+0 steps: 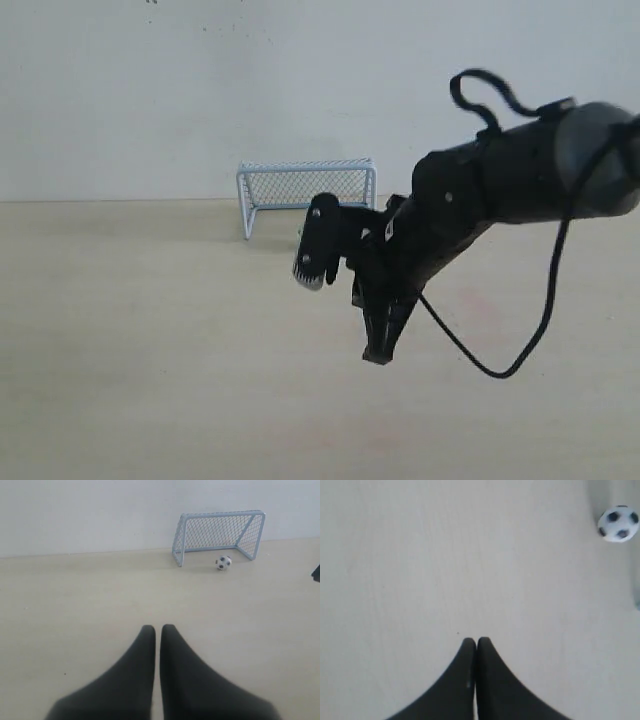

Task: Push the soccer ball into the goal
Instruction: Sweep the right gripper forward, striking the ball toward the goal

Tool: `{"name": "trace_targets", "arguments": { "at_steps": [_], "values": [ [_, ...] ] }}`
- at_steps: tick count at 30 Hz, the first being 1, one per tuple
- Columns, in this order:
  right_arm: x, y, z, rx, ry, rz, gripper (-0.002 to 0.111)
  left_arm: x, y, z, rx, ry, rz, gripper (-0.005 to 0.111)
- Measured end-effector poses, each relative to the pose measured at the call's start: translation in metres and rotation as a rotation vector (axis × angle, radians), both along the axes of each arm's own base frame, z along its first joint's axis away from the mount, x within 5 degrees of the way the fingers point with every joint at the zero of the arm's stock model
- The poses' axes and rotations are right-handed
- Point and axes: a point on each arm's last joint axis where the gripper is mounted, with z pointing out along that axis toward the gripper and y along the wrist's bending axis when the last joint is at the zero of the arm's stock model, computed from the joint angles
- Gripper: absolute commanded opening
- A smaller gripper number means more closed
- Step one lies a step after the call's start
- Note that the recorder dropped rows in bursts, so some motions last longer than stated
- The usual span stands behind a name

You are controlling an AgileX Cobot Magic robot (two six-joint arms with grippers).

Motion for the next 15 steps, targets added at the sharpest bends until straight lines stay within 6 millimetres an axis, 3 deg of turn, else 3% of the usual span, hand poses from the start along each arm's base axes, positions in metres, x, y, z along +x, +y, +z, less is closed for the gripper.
{"name": "trace_targets", "arguments": {
  "at_steps": [8, 10, 15],
  "values": [
    [-0.037, -0.023, 0.098, 0.187, -0.079, -0.136, 0.000, 0.000, 0.000, 0.000, 0.000, 0.000, 0.000, 0.004],
    [-0.054, -0.034, 0.113, 0.228, -0.089, -0.169, 0.000, 0.000, 0.000, 0.000, 0.000, 0.000, 0.000, 0.004],
    [-0.104, -0.067, 0.125, 0.320, -0.098, -0.246, 0.000, 0.000, 0.000, 0.000, 0.000, 0.000, 0.000, 0.004]
  ]
}}
